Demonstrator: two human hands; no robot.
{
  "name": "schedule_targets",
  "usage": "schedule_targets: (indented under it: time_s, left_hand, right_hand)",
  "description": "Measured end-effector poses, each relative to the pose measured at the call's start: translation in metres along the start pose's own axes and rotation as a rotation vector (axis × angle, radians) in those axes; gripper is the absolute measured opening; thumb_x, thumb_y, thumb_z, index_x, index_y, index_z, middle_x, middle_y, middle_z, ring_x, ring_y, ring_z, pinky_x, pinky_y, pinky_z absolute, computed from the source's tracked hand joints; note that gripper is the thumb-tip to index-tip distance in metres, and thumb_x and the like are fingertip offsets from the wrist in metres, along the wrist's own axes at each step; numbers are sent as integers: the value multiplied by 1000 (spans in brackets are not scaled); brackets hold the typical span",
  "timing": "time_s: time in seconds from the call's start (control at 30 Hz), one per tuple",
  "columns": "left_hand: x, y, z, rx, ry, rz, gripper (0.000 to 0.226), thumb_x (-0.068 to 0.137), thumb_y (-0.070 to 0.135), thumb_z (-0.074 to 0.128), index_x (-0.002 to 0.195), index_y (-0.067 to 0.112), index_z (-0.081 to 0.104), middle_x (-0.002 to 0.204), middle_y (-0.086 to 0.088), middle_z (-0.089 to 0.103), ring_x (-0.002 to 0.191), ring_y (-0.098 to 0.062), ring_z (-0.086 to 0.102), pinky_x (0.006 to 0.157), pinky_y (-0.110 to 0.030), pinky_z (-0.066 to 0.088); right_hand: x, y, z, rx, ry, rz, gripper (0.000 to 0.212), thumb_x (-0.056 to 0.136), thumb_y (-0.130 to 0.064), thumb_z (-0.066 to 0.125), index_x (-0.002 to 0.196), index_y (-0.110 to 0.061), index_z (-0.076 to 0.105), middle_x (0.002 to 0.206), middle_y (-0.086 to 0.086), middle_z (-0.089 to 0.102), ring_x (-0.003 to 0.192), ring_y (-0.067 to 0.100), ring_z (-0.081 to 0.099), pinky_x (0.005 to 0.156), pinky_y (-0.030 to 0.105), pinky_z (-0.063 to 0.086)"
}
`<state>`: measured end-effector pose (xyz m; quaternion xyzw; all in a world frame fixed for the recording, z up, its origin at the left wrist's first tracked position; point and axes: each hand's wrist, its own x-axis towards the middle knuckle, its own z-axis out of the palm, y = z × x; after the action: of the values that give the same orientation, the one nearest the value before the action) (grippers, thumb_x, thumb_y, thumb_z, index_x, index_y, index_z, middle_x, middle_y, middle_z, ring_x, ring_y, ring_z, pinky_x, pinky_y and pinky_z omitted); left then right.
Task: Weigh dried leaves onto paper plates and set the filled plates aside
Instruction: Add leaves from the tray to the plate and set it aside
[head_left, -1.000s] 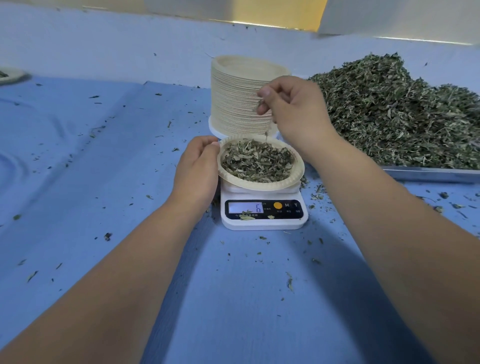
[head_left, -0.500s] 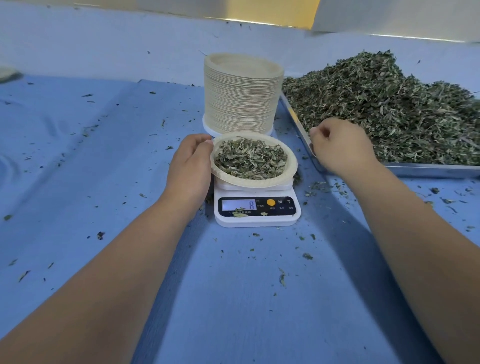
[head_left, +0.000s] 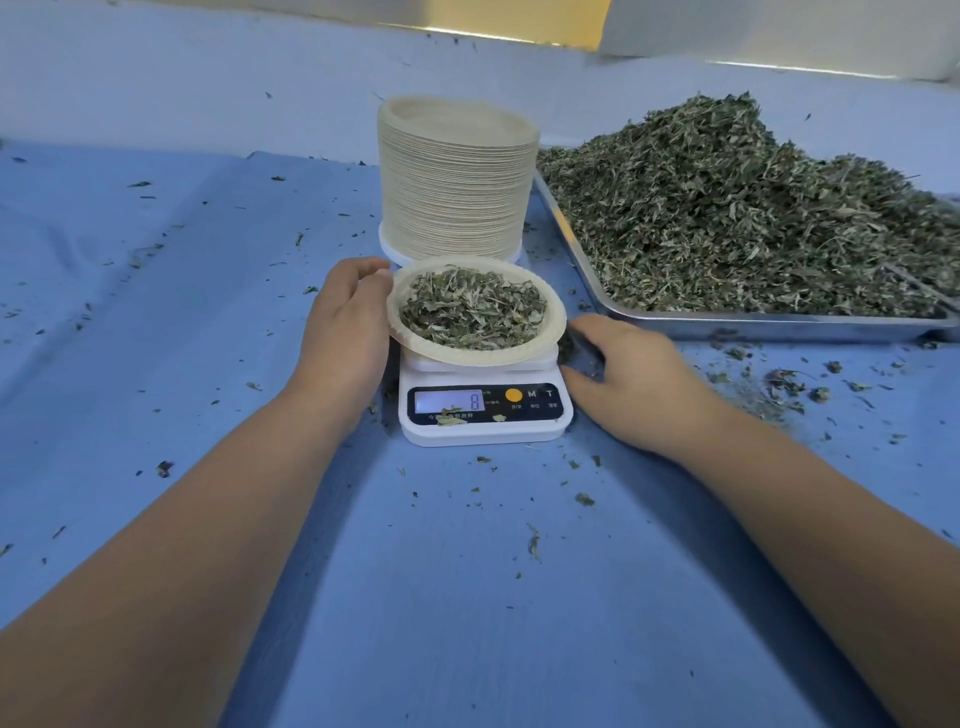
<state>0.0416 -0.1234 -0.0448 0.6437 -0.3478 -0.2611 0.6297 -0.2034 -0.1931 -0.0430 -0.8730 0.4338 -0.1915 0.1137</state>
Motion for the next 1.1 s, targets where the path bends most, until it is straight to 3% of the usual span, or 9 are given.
schedule_targets:
  time_s: [0.07, 0.13, 0.27, 0.37, 0.57, 0.67, 0.8, 0.93, 1.1]
  left_hand:
    - [-1, 4, -2, -21, -3, -32, 22, 89, 38, 48, 104, 37, 64, 117, 10, 67, 111, -10, 63, 102, -43, 52]
    - [-2, 7, -3, -48, -2, -52, 21, 86, 38, 49, 101, 39, 64, 123, 7, 66, 117, -13, 61, 106, -50, 50]
    - [-5, 10, -4, -77, 9, -72, 25, 80, 42, 48, 99, 40, 64, 124, 8, 67, 117, -11, 62, 106, -46, 50]
    - [-4, 10, -6, -142, 14, -116, 32, 75, 45, 49, 102, 35, 64, 125, 6, 68, 116, -11, 64, 104, -40, 52]
    - [-1, 11, -8, -185, 57, -154, 36, 79, 45, 50, 109, 30, 65, 124, 1, 71, 120, -22, 65, 111, -49, 47]
    - [3, 8, -9, -267, 106, -181, 25, 88, 35, 52, 105, 19, 63, 113, 1, 71, 105, -21, 67, 104, -44, 52]
    - [4, 7, -7, -448, 87, -269, 14, 96, 24, 51, 83, 20, 52, 77, -3, 52, 65, -17, 53, 61, -26, 49]
    - [1, 10, -4, -513, 51, -300, 21, 94, 22, 50, 74, 24, 44, 76, -4, 41, 72, -23, 42, 67, -35, 41]
    - [-3, 14, -1, -532, 46, -309, 21, 97, 23, 49, 77, 21, 49, 76, -4, 47, 79, -23, 49, 76, -39, 45]
  right_hand:
    - [7, -1, 3, 33, -37, -28, 36, 98, -32, 58, 131, -17, 54, 119, 1, 61, 112, 21, 55, 84, 30, 41]
    - [12, -1, 7, 61, -91, -45, 30, 102, -26, 51, 129, -15, 50, 124, 4, 59, 115, 20, 53, 86, 28, 38]
    - [27, 0, 14, -3, -153, -11, 21, 103, -17, 43, 121, -8, 48, 125, 14, 56, 115, 28, 52, 83, 29, 34]
    - [42, -1, 15, -5, -155, -36, 35, 104, -20, 43, 138, -9, 45, 138, 13, 50, 127, 28, 48, 96, 31, 39]
    - [60, -5, 21, -124, -234, 13, 38, 106, -32, 38, 136, -9, 43, 146, 15, 35, 147, 36, 19, 114, 56, 30]
    - [67, -10, 23, -179, -231, 35, 35, 106, -33, 35, 128, -8, 47, 133, 17, 41, 136, 38, 30, 110, 57, 33]
    - [64, -16, 20, -170, -187, 19, 36, 106, -31, 34, 127, -8, 53, 126, 15, 55, 119, 34, 49, 101, 48, 42]
    - [46, -18, 18, -138, -64, -11, 27, 103, -23, 40, 105, -9, 63, 95, 12, 67, 80, 31, 55, 68, 34, 41]
    - [16, -12, 6, -170, 9, -111, 29, 100, -15, 45, 108, -11, 73, 97, 8, 72, 84, 31, 62, 76, 40, 52]
